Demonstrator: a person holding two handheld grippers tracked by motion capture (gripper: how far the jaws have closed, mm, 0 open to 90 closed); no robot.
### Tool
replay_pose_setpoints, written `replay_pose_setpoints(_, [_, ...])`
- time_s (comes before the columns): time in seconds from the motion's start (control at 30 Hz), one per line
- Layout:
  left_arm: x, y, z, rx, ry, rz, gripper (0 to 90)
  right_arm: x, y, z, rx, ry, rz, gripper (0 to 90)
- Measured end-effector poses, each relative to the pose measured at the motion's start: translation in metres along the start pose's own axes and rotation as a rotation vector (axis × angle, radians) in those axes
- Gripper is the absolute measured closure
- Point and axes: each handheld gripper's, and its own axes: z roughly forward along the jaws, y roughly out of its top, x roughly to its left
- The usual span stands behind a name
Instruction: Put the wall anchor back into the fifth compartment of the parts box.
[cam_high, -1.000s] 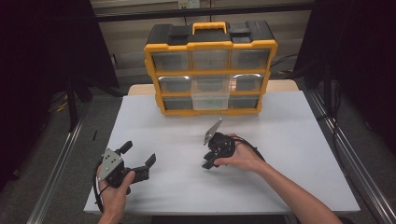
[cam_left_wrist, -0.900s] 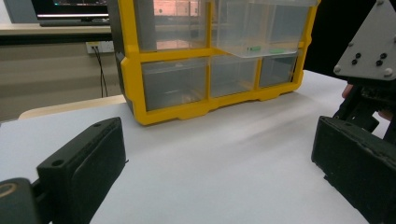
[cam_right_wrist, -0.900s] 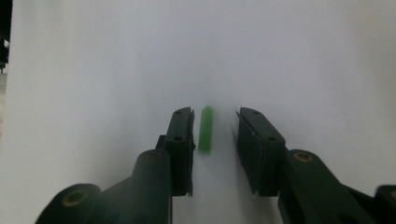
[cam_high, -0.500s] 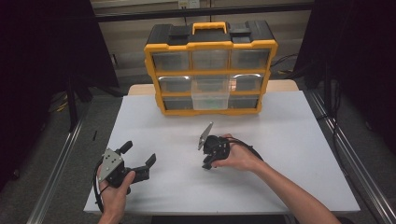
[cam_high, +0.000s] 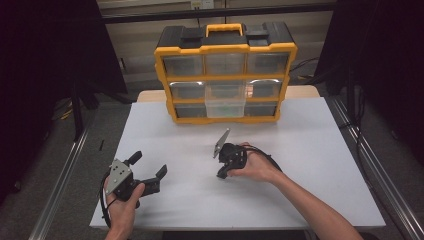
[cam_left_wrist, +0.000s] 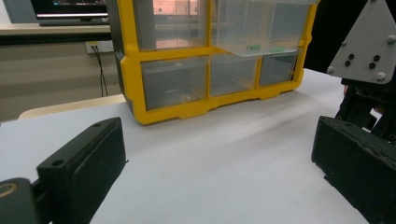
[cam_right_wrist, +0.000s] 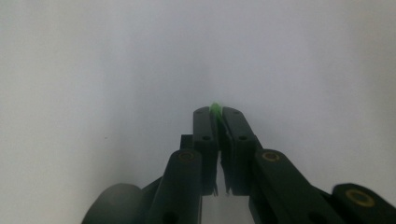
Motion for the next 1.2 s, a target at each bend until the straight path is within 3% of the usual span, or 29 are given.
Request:
replay_pose_setpoints(0.13, [0.000, 0.000, 0.000, -0.007, -0.003, -0.004, 3.0, 0.001, -0.002, -0.004, -0.031, -0.002, -0.001, 85.0])
replay_pose_setpoints(0.23, [0.000, 0.000, 0.000, -0.001, -0.006, 0.001, 3.0, -0.001, -0.004, -0.007, -0.080, -0.004, -0.023, 85.0])
replay_pose_setpoints(0.6, [-0.002, 0.000, 0.000, -0.005, -0.003, -0.011, 3.0, -0.002, -0.012, -0.031, -0.228, 0.003, -0.017, 85.0])
replay_pose_setpoints(0.73, [-0.001, 0.001, -0.001, 0.000, -0.009, 0.009, 3.0, 0.000, -0.011, -0.038, -0.256, -0.009, -0.031, 85.1])
replay_pose_setpoints(0.77, [-0.001, 0.001, 0.000, -0.010, -0.009, -0.010, 3.0, 0.001, -0.010, -0.039, -0.262, -0.013, -0.035, 85.1])
replay_pose_setpoints(1.2, [-0.001, 0.001, 0.000, -0.014, -0.007, -0.004, 3.0, 0.005, -0.004, -0.072, -0.378, -0.025, -0.052, 85.1])
